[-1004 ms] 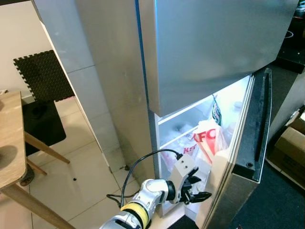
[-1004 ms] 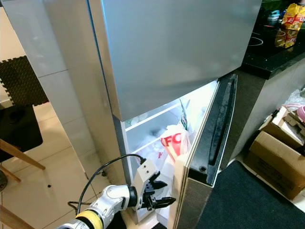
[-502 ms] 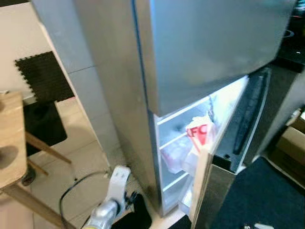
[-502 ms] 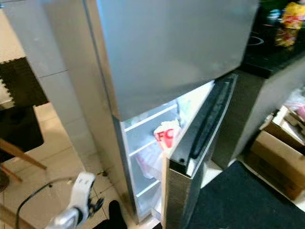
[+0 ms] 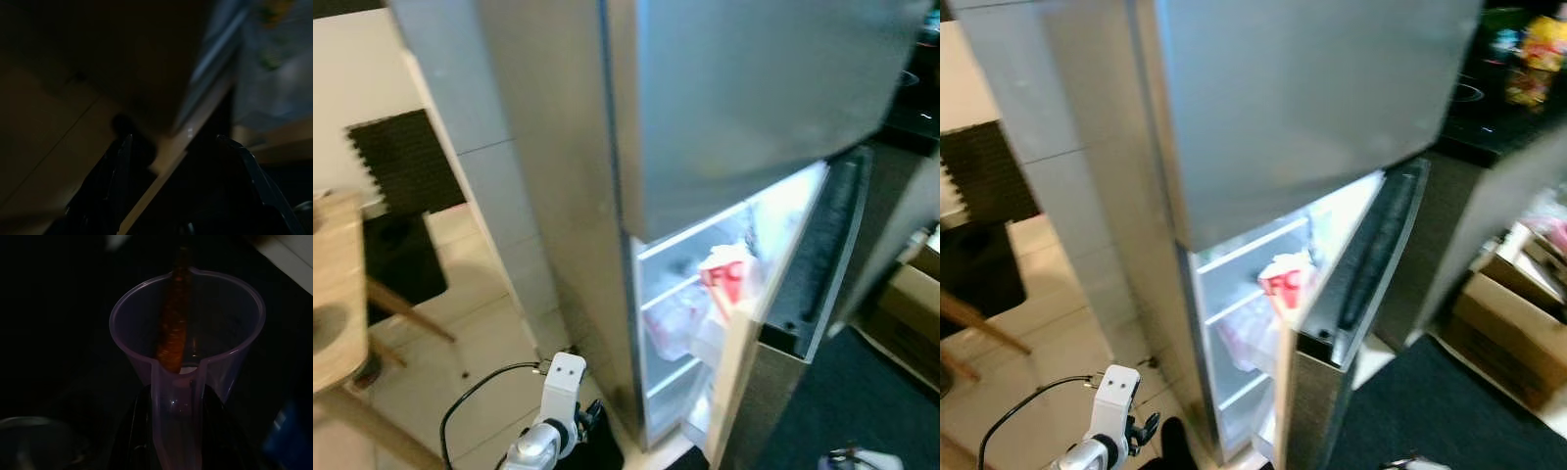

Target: Restocking fridge

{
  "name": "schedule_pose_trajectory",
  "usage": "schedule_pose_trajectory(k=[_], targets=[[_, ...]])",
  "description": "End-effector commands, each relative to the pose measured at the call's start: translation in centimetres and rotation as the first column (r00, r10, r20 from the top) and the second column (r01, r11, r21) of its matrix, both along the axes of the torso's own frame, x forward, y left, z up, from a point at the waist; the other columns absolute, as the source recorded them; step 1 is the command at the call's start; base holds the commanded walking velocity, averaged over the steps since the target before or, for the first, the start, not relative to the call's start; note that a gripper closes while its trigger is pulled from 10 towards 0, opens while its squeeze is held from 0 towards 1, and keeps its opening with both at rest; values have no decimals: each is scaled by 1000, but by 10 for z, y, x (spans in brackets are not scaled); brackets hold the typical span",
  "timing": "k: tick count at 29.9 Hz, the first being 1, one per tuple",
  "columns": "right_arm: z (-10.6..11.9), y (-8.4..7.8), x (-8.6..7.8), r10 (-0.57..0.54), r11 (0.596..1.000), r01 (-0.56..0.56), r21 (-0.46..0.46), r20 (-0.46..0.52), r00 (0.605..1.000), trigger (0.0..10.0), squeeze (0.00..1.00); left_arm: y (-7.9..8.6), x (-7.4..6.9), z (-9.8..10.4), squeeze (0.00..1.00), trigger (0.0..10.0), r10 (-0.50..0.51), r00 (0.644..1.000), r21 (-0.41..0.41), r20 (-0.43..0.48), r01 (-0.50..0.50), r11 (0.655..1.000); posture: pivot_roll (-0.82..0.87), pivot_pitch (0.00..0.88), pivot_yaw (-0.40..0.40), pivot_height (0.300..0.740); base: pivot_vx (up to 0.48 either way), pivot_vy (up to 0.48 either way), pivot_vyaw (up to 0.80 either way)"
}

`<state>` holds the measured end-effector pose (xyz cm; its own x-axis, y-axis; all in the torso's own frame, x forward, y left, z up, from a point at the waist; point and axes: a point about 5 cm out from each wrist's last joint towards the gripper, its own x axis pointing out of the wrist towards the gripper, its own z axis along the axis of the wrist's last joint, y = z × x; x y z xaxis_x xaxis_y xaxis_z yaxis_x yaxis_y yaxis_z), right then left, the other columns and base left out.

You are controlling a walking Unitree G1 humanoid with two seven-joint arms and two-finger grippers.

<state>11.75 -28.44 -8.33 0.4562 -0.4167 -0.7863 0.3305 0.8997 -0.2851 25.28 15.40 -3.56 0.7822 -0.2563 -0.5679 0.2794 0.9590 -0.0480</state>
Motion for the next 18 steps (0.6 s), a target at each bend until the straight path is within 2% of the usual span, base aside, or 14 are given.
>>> schedule_pose_trajectory(k=[1, 9, 18], targets=[[-2, 5, -1, -7, 1000, 7, 23, 11, 1000, 10000, 0, -5, 2, 1, 0, 10000, -15, 1000, -4, -3, 15, 1000, -128, 0, 41, 740, 0, 0, -800], [-2, -4, -11, -33, 999, 32, 38, 1, 999, 10000, 0, -9, 7, 6, 0, 10000, -61, 998, 8, 19, 61, 998, -132, 0, 53, 740, 0, 0, -800], [-4, 3, -10, -34, 996, 33, 78, 4, 999, 10000, 0, -8, 6, 6, 0, 10000, -69, 997, 18, 35, 69, 997, -121, 1, 54, 740, 0, 0, -776]])
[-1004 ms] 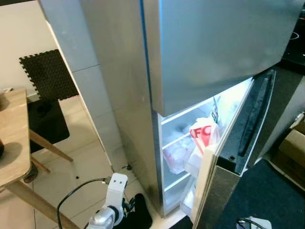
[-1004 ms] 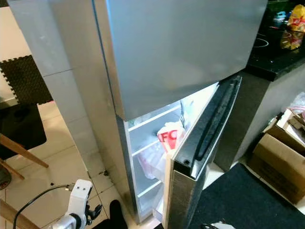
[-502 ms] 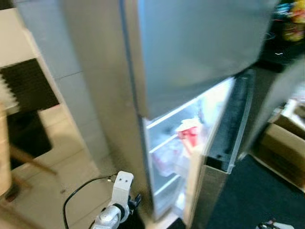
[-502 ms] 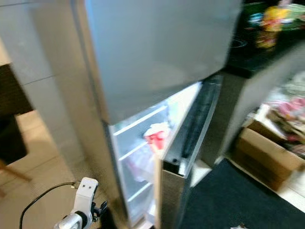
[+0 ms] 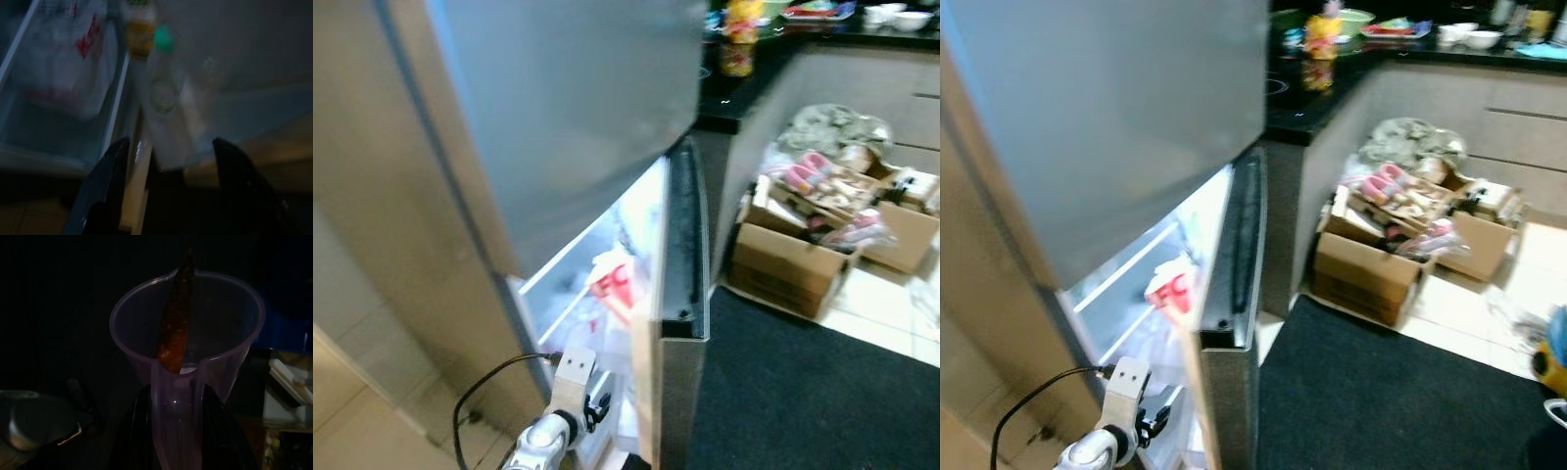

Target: Restocking fridge

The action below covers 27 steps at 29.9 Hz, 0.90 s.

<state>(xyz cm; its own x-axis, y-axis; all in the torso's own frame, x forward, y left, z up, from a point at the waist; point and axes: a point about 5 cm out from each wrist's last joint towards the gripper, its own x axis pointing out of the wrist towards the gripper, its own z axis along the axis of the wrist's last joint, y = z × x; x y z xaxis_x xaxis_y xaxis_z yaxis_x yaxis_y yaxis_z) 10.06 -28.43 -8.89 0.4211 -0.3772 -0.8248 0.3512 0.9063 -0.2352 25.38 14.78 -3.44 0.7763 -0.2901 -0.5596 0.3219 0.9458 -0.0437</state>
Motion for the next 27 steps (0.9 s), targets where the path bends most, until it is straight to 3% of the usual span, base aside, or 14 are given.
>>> schedule_pose_trajectory(k=[1, 10, 13, 17, 19, 21, 22, 23, 24, 25, 26, 27], targets=[[1, 4, 9, 6, 1000, -6, 17, 34, 999, 10000, 0, -3, 5, 5, 0, 10000, -33, 999, 15, 28, 33, 999, -121, 3, 54, 740, 0, 0, 0], [-3, 17, 11, 29, 998, -30, 49, 24, 999, 10000, 0, -11, 9, 11, 0, 10000, -134, 989, -4, 64, 134, 991, -125, 12, 53, 740, 0, 0, 0], [-6, 24, 9, 42, 997, -43, 63, 9, 999, 10000, 0, -19, 17, 19, 0, 10000, -172, 981, -21, 95, 174, 984, -125, 16, 53, 740, 0, 0, 0], [-7, 25, 8, 51, 996, -50, 67, -2, 999, 10000, 0, -44, 25, 30, 0, 10000, -279, 951, -85, 135, 291, 953, -125, 17, 49, 740, 0, 0, 0], [-6, 24, 8, 55, 996, -55, 67, -6, 998, 10000, 0, -66, 30, 41, 0, 10000, -354, 916, -139, 188, 382, 914, -129, 18, 48, 740, 0, 0, 0], [-6, 23, 8, 56, 996, -56, 67, -7, 998, 10000, 0, -73, 31, 45, 0, 10000, -374, 904, -158, 205, 408, 899, -129, 18, 48, 740, 0, 0, 0], [-6, 23, 8, 60, 996, -59, 66, -11, 998, 10000, 0, -90, 32, 54, 0, 10000, -428, 871, -199, 242, 476, 857, -133, 19, 49, 740, 0, 0, 0], [-6, 23, 8, 60, 996, -59, 66, -11, 998, 10000, 0, -90, 32, 54, 0, 10000, -428, 871, -199, 242, 476, 857, -133, 19, 49, 740, 0, 0, 0], [-6, 22, 8, 61, 996, -60, 64, -14, 998, 10000, 0, -108, 33, 63, 0, 10000, -482, 831, -244, 276, 546, 802, -135, 19, 51, 740, 0, 0, 0], [-6, 22, 8, 61, 996, -60, 64, -14, 998, 10000, 0, -108, 33, 63, 0, 10000, -482, 831, -244, 276, 546, 802, -135, 19, 51, 740, 0, 0, 0], [-6, 21, 8, 61, 996, -60, 62, -19, 998, 10000, 0, -137, 32, 79, 0, 10000, -558, 760, -301, 333, 647, 700, -140, 20, 55, 740, 0, 0, 0], [-6, 21, 7, 61, 996, -59, 62, -20, 998, 10000, 0, -145, 31, 84, 0, 10000, -579, 736, -317, 352, 675, 666, -140, 20, 55, 740, 0, 0, 0]])
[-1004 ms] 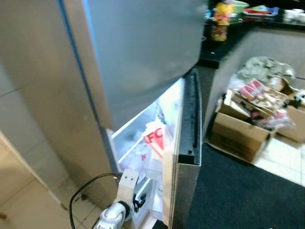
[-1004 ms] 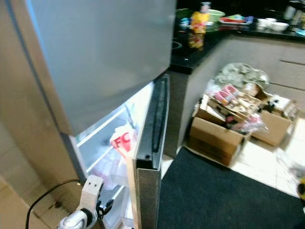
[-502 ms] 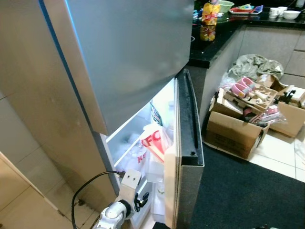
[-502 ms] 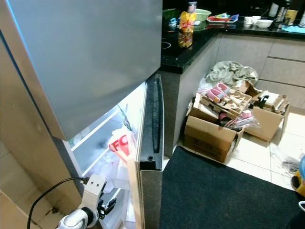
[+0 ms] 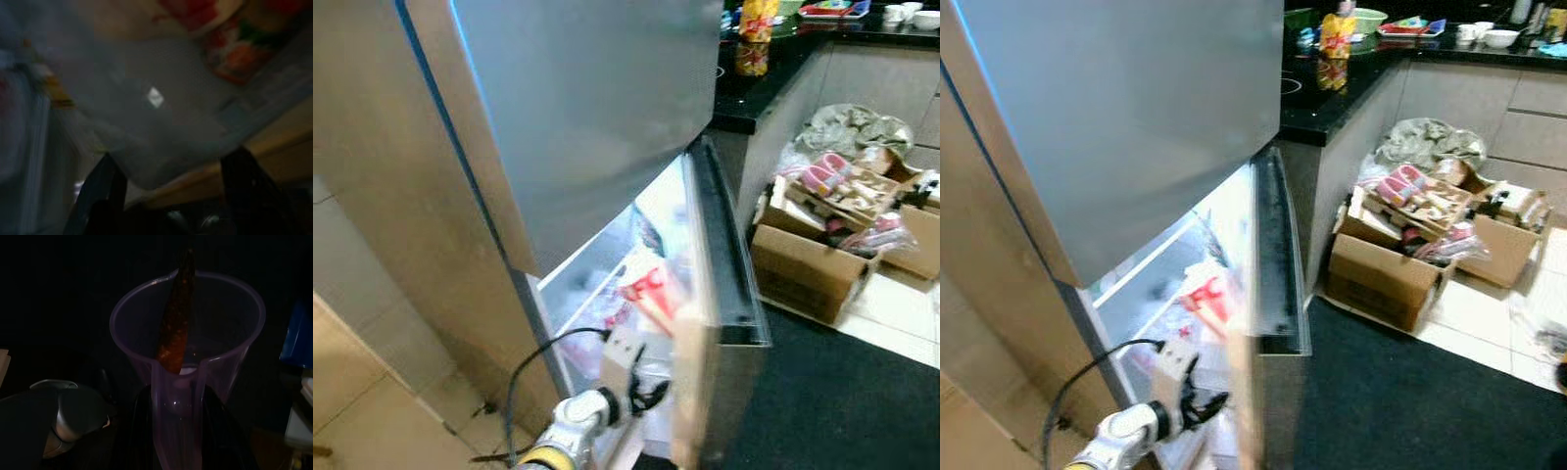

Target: Restocking fridge

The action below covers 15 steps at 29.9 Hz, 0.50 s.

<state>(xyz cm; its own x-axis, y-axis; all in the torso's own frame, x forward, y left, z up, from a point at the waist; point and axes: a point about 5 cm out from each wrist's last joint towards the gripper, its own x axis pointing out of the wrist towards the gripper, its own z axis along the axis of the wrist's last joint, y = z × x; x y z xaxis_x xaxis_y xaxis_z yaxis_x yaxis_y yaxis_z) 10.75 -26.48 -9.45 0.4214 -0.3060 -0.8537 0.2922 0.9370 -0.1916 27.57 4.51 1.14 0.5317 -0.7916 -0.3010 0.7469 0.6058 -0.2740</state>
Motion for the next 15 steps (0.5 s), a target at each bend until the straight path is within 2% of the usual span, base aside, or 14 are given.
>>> schedule_pose_trajectory(k=[1, 2, 3, 4, 7, 10, 13, 15], targets=[[0, 2, 0, 1, 1000, -1, 6, 2, 1000, 10000, 0, -47, 9, 41, 0, 10000, -192, 969, -125, 155, 212, 969, -140, 20, 55, 740, 0, 0, 0], [0, 2, 0, 1, 1000, -1, 5, 1, 1000, 10000, 0, -49, 8, 43, 0, 10000, -201, 967, -132, 157, 222, 966, -140, 20, 55, 740, 0, 0, 0], [0, 2, 0, 0, 1000, 0, 6, 0, 1000, 10000, 0, -62, 3, 48, 0, 10000, -269, 949, -158, 166, 295, 942, -142, 22, 58, 740, 0, 0, 0], [0, 2, 0, 0, 1000, 0, 6, 0, 1000, 10000, 0, -62, 3, 48, 0, 10000, -269, 949, -158, 166, 295, 942, -142, 22, 58, 740, 0, 0, 0], [-1, 2, 0, 0, 1000, 0, 8, -4, 1000, 10000, 0, -89, -11, 60, 0, 10000, -416, 890, -236, 187, 452, 860, -147, 25, 61, 740, 0, 0, 0], [-1, 2, 0, 0, 1000, 0, 9, -4, 1000, 10000, 0, -92, -13, 63, 0, 10000, -430, 882, -269, 194, 469, 841, -150, 26, 65, 740, 0, 0, 0], [-1, 2, 0, 0, 1000, 0, 10, -4, 1000, 10000, 0, -92, -13, 64, 0, 10000, -428, 882, -277, 195, 468, 839, -150, 26, 65, 740, 0, 0, 0], [-1, 3, 0, 4, 1000, -4, 12, -8, 1000, 10000, 0, -63, 2, 51, 0, 10000, -302, 941, -222, 153, 330, 917, -144, 28, 61, 740, 0, 0, 0]])
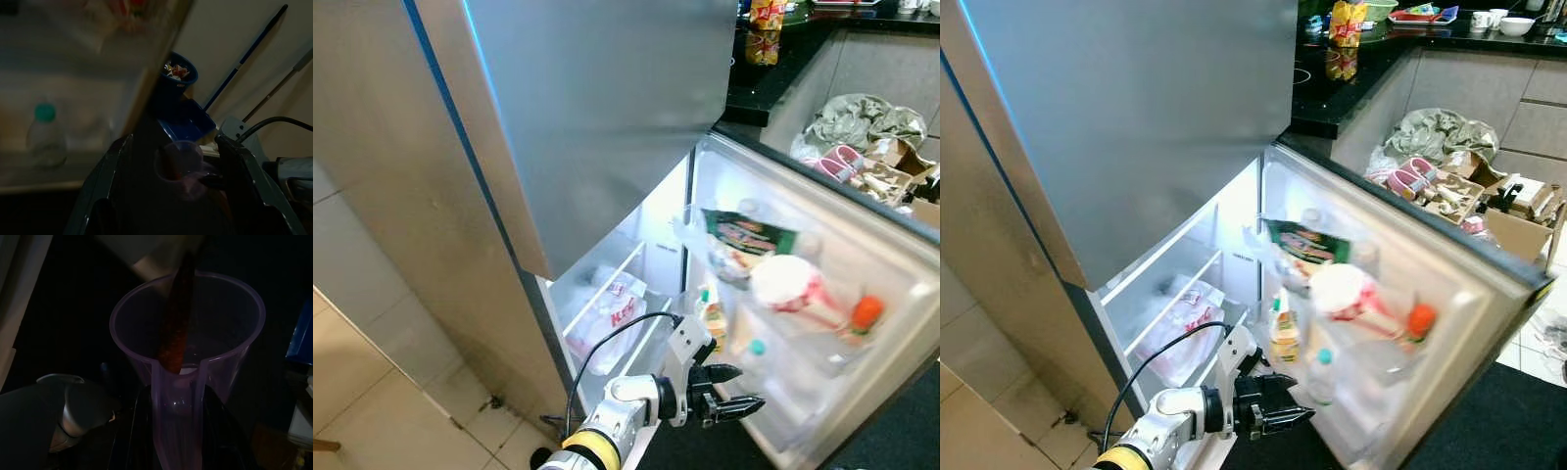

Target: Restocking fridge

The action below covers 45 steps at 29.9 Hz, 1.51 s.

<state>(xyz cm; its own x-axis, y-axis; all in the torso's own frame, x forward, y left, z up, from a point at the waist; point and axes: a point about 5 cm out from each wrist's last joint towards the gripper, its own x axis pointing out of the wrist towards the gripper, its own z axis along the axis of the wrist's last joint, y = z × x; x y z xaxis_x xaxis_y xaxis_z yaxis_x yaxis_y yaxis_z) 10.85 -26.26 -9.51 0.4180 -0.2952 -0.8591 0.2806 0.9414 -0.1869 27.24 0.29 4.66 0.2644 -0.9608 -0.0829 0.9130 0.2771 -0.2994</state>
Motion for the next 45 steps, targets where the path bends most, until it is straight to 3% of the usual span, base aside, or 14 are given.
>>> schedule_pose_trajectory(k=[1, 6, 9, 12, 13, 14, 15, 17, 20, 24, 26, 33, 41, 45], targets=[[0, 1, -1, -3, 1000, 3, 6, -2, 1000, 10000, 0, -9, 10, 11, 0, 10000, 48, 999, -16, 25, -48, 999, -144, 28, 61, 740, 0, 0, 0], [0, 1, -1, 1, 1000, -1, 7, -2, 1000, 10000, 0, 32, 22, -3, 0, 10000, 231, 973, 79, 23, -233, 969, -138, 29, 58, 740, 0, 0, 0], [0, 2, 1, 10, 1000, -10, 6, 6, 1000, 10000, 0, 79, 24, -24, 0, 10000, 432, 900, 255, 63, -433, 864, -132, 30, 56, 740, 0, 0, 0], [0, 2, 2, 13, 1000, -14, 5, 11, 1000, 10000, 0, 91, 23, -30, 0, 10000, 488, 870, 298, 67, -484, 823, -132, 30, 56, 740, 0, 0, 0], [2, 1, 8, 23, 1000, -23, -2, 36, 999, 10000, 0, 122, 16, -48, 0, 10000, 618, 782, 428, 80, -587, 687, -128, 24, 57, 740, 0, 0, 0], [2, 1, 8, 23, 1000, -23, -2, 36, 999, 10000, 0, 122, 16, -48, 0, 10000, 618, 782, 428, 80, -587, 687, -128, 24, 57, 740, 0, 0, 0], [3, 1, 10, 21, 1000, -21, -1, 53, 998, 10000, 0, 134, 12, -54, 0, 10000, 659, 744, 468, 111, -624, 625, -127, 19, 58, 740, 0, 0, 0], [3, 1, 10, 21, 1000, -21, -1, 53, 998, 10000, 0, 134, 12, -54, 0, 10000, 659, 744, 468, 111, -624, 625, -127, 19, 58, 740, 0, 0, 0], [6, 0, 15, 25, 1000, -25, 0, 86, 996, 10000, 0, 148, 4, -62, 0, 10000, 708, 694, 503, 128, -661, 557, -125, 13, 54, 740, 0, 0, 0], [20, 2, 51, 98, 995, -95, -25, 207, 973, 10000, 0, 162, -19, -82, 0, 10000, 784, 612, 561, 103, -687, 462, -105, 0, 27, 740, 0, 0, 0], [20, 2, 51, 98, 995, -95, -25, 207, 973, 10000, 0, 162, -19, -82, 0, 10000, 784, 612, 561, 103, -687, 462, -105, 0, 27, 740, 0, 0, 0], [40, 21, 96, 199, 979, -204, -24, 354, 914, 10000, 0, 156, -21, -82, 0, 10000, 793, 602, 537, 93, -701, 469, -97, 0, 13, 740, 0, 0, 391], [40, 25, 99, 191, 979, -204, -1, 360, 913, 10000, 0, 165, -23, -84, 0, 10000, 763, 632, 582, 135, -674, 455, -94, 0, 16, 740, 0, 0, 800], [40, 25, 98, 183, 980, -199, 7, 361, 915, 10000, 0, 170, -18, -80, 0, 10000, 809, 578, 547, 110, -714, 436, -96, 0, 22, 740, 0, 0, 800]])
